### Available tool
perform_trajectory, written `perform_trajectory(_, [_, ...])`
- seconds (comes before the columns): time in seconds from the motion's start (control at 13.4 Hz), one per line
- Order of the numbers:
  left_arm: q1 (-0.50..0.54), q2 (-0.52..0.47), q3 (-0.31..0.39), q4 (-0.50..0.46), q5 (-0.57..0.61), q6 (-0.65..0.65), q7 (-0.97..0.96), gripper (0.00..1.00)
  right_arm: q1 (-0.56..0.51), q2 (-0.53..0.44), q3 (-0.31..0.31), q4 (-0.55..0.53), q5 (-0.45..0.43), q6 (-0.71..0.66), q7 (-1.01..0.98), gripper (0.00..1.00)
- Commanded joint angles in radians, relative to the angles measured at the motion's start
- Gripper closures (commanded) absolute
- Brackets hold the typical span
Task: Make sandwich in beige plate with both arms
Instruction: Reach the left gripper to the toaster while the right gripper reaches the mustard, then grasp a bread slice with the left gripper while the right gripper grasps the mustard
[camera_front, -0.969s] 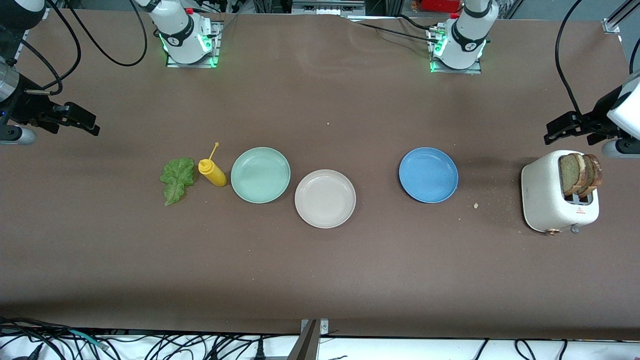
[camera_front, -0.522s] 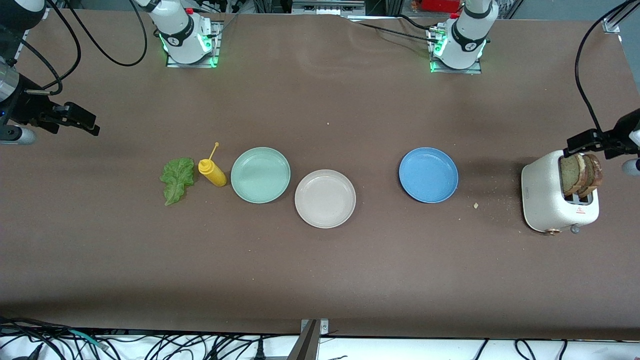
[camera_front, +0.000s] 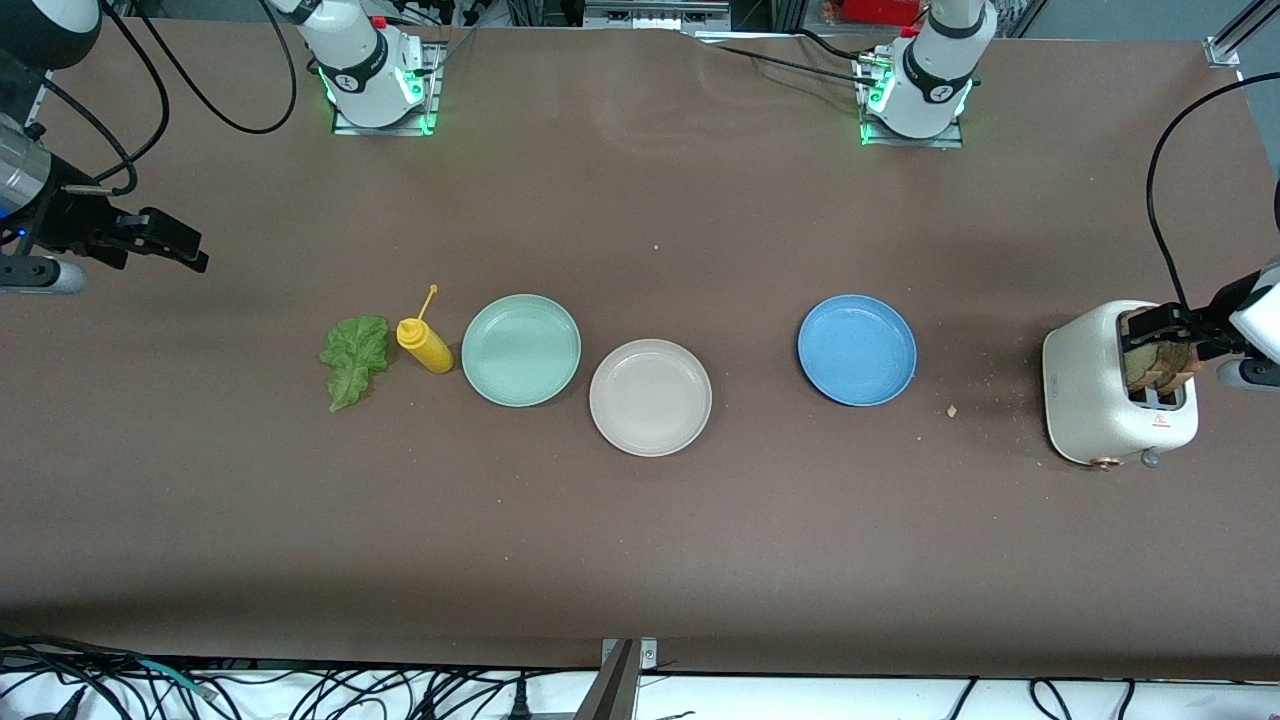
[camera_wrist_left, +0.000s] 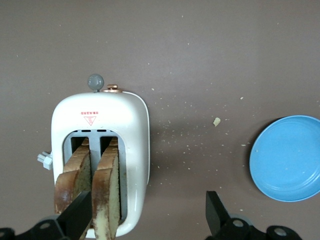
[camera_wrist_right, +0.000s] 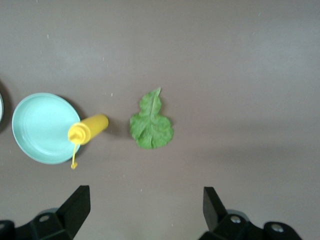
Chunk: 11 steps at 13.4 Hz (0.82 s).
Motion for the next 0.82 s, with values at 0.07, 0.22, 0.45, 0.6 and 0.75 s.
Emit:
perform_trajectory(0.07, [0.038,-0.023,-0.01,-0.102,0.027,0.11,0.07,0.0,0.029,0.017,0.0,0.009,0.014,-0.045,-0.009,0.0])
perform_trajectory(0.22, [0.038,-0.021,-0.01,-0.116,0.027,0.122,0.073,0.0,0.03,0.032,0.0,0.006,0.014,-0.054,-0.022,0.0])
perform_trajectory(0.45, [0.044,0.006,-0.01,-0.116,0.026,0.124,0.074,0.0,0.029,0.043,0.0,0.005,0.014,-0.047,-0.141,0.0])
perform_trajectory(0.6, [0.058,0.02,-0.01,-0.118,0.027,0.142,0.074,0.0,0.029,0.052,0.0,-0.003,0.018,-0.024,-0.285,0.01])
perform_trajectory(0.75, [0.065,0.031,-0.01,-0.122,0.027,0.161,0.074,0.0,0.024,0.06,-0.005,-0.006,0.035,0.001,-0.397,0.01])
